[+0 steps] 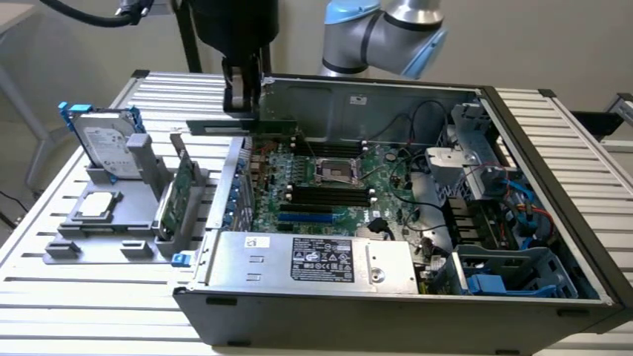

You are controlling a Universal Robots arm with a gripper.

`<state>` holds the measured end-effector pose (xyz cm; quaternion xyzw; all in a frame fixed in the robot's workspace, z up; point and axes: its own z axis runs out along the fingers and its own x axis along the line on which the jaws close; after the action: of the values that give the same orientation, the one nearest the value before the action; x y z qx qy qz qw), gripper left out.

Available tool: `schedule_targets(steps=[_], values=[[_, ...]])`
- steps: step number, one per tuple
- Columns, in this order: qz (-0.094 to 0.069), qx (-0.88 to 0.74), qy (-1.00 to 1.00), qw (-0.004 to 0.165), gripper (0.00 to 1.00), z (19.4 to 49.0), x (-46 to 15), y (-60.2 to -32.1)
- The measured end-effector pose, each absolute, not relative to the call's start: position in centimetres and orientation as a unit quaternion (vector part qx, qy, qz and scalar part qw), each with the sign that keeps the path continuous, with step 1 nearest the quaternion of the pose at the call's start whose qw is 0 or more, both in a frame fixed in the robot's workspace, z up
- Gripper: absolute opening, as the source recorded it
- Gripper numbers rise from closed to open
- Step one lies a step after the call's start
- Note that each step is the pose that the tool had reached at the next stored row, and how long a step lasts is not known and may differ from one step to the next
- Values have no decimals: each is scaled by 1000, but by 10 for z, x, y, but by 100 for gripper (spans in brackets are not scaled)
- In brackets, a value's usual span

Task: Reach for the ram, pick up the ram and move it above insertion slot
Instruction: 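Pick up the ram and move it above insertion slot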

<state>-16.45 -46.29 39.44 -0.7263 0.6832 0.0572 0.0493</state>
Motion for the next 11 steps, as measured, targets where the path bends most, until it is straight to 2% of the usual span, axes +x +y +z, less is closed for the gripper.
schedule_targets(steps=[11], values=[[63,-726,683,53,13,389,-115,-457]])
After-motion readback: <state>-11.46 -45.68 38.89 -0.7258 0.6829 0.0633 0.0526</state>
